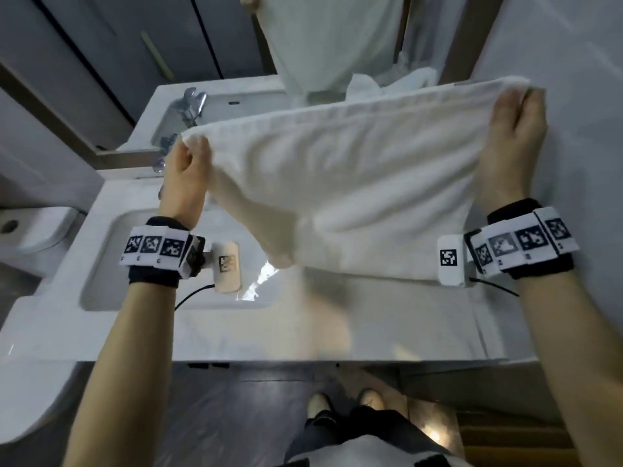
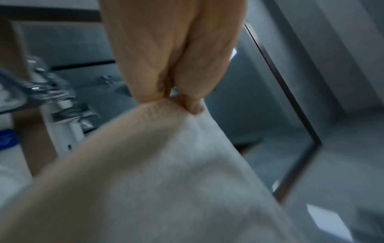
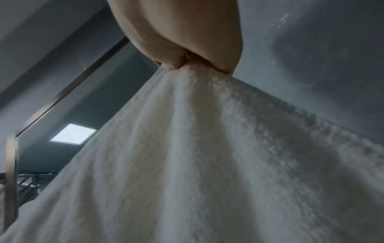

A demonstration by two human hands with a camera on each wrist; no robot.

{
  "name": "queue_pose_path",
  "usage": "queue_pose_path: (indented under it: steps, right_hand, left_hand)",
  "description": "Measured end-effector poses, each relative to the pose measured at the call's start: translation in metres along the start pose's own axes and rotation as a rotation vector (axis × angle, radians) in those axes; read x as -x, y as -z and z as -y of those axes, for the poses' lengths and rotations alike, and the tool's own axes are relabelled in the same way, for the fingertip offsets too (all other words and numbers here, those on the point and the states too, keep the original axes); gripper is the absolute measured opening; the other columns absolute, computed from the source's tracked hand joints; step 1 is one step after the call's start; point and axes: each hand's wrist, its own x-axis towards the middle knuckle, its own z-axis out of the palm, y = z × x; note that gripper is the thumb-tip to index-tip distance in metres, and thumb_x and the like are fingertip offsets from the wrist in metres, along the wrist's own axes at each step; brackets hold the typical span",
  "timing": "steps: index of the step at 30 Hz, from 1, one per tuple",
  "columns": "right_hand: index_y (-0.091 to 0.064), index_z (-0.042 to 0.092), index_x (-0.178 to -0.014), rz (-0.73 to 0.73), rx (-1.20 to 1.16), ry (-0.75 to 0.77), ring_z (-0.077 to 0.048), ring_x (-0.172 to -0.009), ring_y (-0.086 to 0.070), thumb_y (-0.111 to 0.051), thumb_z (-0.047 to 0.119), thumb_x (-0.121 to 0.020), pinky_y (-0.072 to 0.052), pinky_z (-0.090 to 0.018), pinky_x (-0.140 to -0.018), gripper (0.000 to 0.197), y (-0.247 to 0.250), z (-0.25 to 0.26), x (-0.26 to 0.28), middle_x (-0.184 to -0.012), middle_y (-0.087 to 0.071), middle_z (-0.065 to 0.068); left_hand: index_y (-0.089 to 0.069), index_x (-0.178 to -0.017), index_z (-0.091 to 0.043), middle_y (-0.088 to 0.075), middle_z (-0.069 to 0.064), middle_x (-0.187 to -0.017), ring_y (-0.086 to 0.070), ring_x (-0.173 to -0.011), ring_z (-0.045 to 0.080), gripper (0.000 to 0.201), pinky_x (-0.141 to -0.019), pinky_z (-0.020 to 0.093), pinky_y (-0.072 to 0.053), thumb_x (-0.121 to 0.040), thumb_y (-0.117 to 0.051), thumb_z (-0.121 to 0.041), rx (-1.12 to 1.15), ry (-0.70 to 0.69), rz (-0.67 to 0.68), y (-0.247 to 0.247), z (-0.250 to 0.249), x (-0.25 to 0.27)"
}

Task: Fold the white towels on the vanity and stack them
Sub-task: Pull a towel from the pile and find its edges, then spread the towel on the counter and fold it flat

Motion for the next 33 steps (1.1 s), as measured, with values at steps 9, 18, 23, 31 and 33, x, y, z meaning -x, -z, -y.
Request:
queue_pose_path:
  steps: [9, 18, 23, 31, 33]
  right_hand:
    - [-0.033, 0.028, -0.066, 0.013, 0.125, -0.069, 0.011, -0.054, -0.036, -0.038, 0.024, -0.095, -0.029, -0.01, -0.057, 0.03, 0.025, -0.021, 0.006, -0.068, -0.035, 0.016]
    - [-0.034, 0.019, -0.063, 0.255, 0.387, -0.226, -0.015, -0.073, -0.038, -0.042, 0.033, -0.095, -0.028, -0.03, -0.063, 0.036, 0.044, -0.064, 0.01, -0.067, -0.04, 0.005]
    - [-0.044, 0.013, -0.078, 0.437, 0.569, -0.393, -0.024, -0.086, -0.049, -0.039, 0.029, -0.097, -0.041, -0.038, -0.078, 0.025, 0.028, -0.124, 0.015, -0.088, -0.052, -0.013]
    - [-0.042, -0.002, -0.086, 0.428, 0.581, -0.46, -0.024, -0.084, -0.04, -0.038, 0.009, -0.098, -0.027, -0.031, -0.069, 0.017, -0.006, -0.181, 0.03, -0.092, -0.047, -0.022]
    - [-0.042, -0.001, -0.087, 0.436, 0.584, -0.478, -0.024, -0.084, -0.041, -0.038, 0.011, -0.099, -0.028, -0.032, -0.068, 0.017, -0.01, -0.186, 0.028, -0.092, -0.046, -0.02]
  left_hand:
    - [-0.046, -0.09, -0.025, -0.046, -0.009, -0.09, -0.044, -0.085, 0.007, 0.013, -0.077, 0.024, -0.038, -0.1, -0.037, -0.025, 0.036, 0.091, 0.062, -0.013, 0.013, 0.013]
    - [-0.055, -0.096, -0.017, -0.055, 0.002, -0.087, -0.052, -0.081, 0.018, 0.023, -0.074, 0.036, -0.043, -0.086, -0.052, -0.038, -0.052, 0.294, 0.331, -0.004, 0.05, 0.001]
    - [-0.052, -0.106, -0.01, -0.06, 0.002, -0.092, -0.057, -0.08, 0.013, 0.026, -0.064, 0.02, -0.049, -0.091, -0.058, -0.03, -0.23, 0.389, 0.469, -0.032, 0.094, 0.006]
    - [-0.059, -0.108, 0.008, -0.061, 0.013, -0.094, -0.057, -0.088, 0.022, 0.023, -0.072, 0.03, -0.048, -0.089, -0.058, -0.005, -0.309, 0.44, 0.315, -0.08, 0.154, -0.005]
    - [-0.059, -0.106, 0.003, -0.059, 0.015, -0.097, -0.057, -0.093, 0.024, 0.019, -0.079, 0.036, -0.047, -0.089, -0.057, -0.006, -0.315, 0.455, 0.255, -0.089, 0.163, -0.007]
